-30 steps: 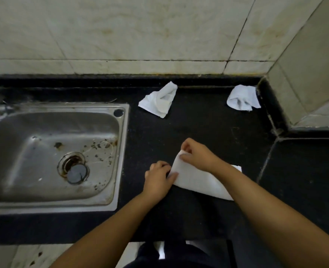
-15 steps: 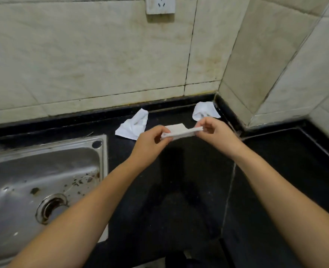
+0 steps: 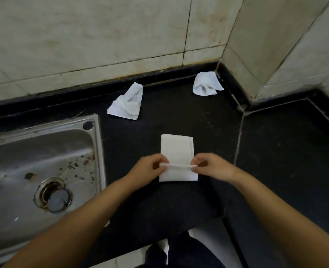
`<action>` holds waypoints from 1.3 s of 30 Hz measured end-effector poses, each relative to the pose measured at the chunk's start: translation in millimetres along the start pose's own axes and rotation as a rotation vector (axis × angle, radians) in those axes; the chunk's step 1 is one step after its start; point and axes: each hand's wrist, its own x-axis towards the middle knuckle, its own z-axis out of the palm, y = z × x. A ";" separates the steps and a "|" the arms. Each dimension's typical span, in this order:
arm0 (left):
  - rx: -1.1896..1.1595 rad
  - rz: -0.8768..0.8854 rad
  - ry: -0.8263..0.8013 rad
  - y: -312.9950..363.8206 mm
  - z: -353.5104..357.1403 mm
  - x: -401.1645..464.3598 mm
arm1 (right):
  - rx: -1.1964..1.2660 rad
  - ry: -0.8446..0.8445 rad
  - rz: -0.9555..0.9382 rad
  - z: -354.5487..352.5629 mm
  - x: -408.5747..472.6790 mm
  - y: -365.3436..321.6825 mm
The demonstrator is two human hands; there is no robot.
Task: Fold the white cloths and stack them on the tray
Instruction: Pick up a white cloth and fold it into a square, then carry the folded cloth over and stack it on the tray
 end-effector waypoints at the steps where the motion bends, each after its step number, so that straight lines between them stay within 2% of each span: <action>1: -0.014 -0.003 0.043 3.7 -6.7 12.0 | 0.015 0.059 -0.001 -6.0 10.5 -4.3; 5: 0.012 -0.027 0.166 15.1 -24.4 63.3 | -0.005 0.289 0.045 -21.2 56.2 -13.6; 9: 0.163 -0.073 0.185 10.9 -19.8 100.4 | -0.095 0.384 0.147 -17.2 90.0 -13.9; 13: 0.382 -0.117 0.228 -1.5 -0.1 107.4 | -0.209 0.404 0.159 -8.9 101.2 -7.3; 16: 0.298 -0.199 0.405 -3.5 10.2 93.8 | -0.175 0.426 0.192 -8.9 94.4 -3.8; 18: 0.243 -0.313 0.485 -2.2 16.4 82.8 | -0.238 0.430 0.233 -5.6 86.8 -2.7; 22: 0.389 -0.476 0.404 4.9 27.1 76.3 | -0.537 0.385 0.303 9.5 83.1 -11.2; 25: 0.399 -0.505 0.373 12.8 26.8 80.7 | -0.542 0.364 0.325 13.9 87.5 -19.6; 27: 0.278 -0.478 0.384 13.7 25.4 80.3 | -0.407 0.357 0.332 12.3 85.2 -21.0; 30: -0.135 -0.380 0.380 18.9 18.0 73.6 | 0.064 0.379 0.320 2.4 71.0 -20.9; 33: -0.451 -0.336 0.318 34.5 9.6 62.5 | 0.466 0.411 0.244 -7.5 40.8 -23.7; 36: -0.678 -0.327 0.188 54.2 6.7 49.0 | 0.704 0.460 0.170 -9.4 -3.9 -26.6; 39: -0.708 -0.325 -0.006 75.8 13.6 28.8 | 0.816 0.552 0.137 2.3 -57.6 -20.2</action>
